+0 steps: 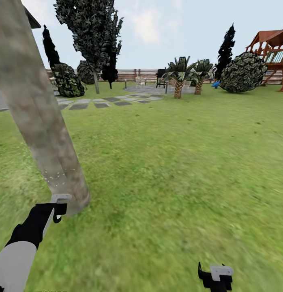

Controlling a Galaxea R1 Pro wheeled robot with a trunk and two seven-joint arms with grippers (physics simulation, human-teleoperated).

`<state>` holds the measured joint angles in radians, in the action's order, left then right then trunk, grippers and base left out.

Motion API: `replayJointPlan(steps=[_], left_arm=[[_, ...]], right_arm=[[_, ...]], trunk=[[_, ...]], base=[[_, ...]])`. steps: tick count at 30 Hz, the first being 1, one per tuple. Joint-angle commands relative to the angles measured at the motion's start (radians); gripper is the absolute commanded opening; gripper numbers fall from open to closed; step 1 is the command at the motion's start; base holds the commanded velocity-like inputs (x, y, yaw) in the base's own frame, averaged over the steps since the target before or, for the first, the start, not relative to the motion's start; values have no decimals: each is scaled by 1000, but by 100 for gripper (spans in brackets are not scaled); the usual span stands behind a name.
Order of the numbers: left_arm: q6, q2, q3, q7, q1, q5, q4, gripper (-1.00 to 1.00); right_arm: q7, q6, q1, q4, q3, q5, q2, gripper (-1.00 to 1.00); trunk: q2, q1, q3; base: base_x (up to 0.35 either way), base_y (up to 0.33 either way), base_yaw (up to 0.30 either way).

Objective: In the garden, pick up the pesticide atomizer on the floor and spray pesticide onto both trees until each tree trunk is fully covered.

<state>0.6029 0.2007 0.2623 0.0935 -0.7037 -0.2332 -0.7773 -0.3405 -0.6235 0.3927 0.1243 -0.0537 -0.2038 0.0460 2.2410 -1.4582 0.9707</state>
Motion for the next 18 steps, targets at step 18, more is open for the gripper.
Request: replayJointPlan(steps=[18], left_arm=[[3,-12,-2,10,-19,9,-14,-100]], right_arm=[[0,-1,0,0,0,1,0,100]], trunk=[[0,0,0]], base=[[69,-138,267]])
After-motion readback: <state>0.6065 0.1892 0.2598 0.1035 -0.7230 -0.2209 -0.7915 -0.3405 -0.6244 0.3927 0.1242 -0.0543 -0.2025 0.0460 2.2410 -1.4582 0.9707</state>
